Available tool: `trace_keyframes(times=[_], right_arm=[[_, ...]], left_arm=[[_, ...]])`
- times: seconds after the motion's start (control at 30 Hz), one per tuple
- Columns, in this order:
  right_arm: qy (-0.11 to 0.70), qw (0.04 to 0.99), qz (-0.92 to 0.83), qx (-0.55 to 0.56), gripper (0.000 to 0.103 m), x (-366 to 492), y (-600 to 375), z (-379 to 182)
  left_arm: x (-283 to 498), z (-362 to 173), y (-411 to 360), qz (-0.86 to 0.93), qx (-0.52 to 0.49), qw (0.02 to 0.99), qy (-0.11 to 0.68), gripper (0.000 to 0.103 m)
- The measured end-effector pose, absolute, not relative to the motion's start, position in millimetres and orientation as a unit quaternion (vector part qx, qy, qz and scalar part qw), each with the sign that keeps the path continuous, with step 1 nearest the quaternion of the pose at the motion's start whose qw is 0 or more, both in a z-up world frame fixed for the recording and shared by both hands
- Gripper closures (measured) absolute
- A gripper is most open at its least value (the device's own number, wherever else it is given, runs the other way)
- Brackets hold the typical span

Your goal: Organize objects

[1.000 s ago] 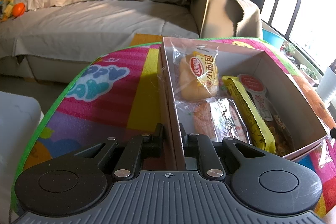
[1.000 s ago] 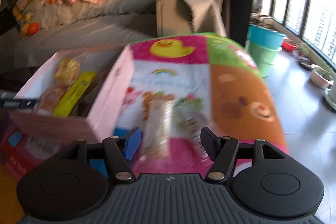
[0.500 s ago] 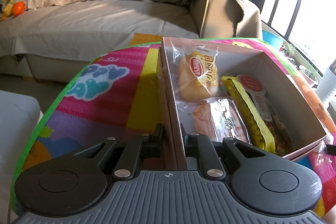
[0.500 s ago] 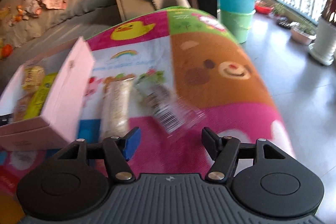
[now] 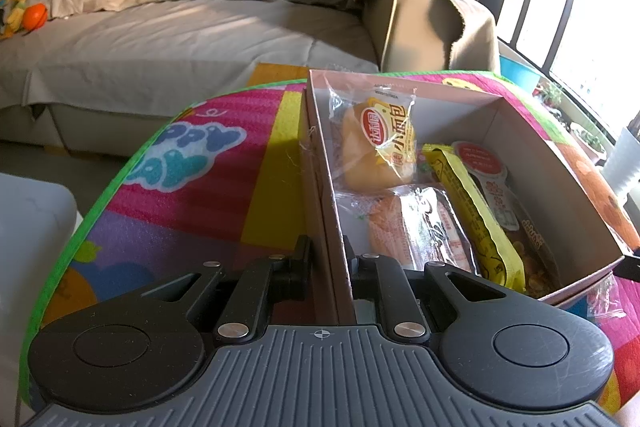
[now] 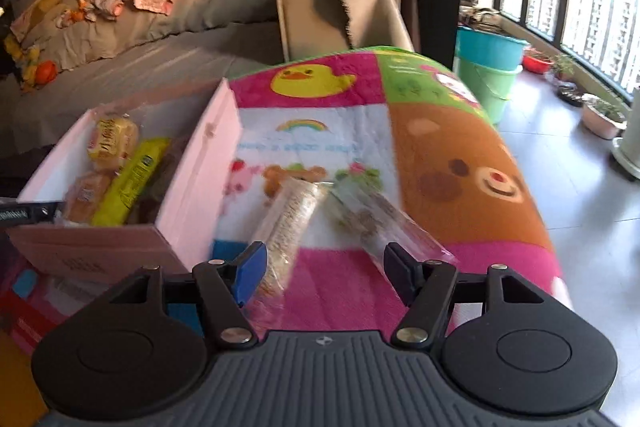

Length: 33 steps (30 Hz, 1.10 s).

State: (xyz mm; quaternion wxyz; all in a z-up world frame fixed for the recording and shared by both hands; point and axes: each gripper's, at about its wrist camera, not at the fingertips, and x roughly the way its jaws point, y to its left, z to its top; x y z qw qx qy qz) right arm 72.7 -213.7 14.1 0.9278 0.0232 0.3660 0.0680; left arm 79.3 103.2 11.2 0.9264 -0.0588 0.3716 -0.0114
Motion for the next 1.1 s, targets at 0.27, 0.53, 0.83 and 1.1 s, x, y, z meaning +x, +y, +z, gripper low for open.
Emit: trace_keyframes(times=[0.27,0.53,0.83,1.1], right_arm=[[0.395,0.911,0.098,0.068,0.052,115.5,-203.4,-2.7],[0.409,0.905,0.097,0.065,0.067,110.6,-208.2,-5.1],[0.407,0.911,0.059,0.006,0.068,95.1,-205.2,-4.2],[0.383,0.92,0.066,-0.049,0.067,104.8,-190.1,-9.2]], left_arm=[[79.1,11.1,103.1,-0.011,-0.06,0.926,0.373,0.086],[78.2,11.9,102.7,-0.012,-0.061,0.926,0.372,0.085],[84.9,11.5,104.1,-0.03,-0.047,0.929,0.365,0.087],[87.9,10.0,103.9,-0.034,-0.044,0.93,0.363,0.087]])
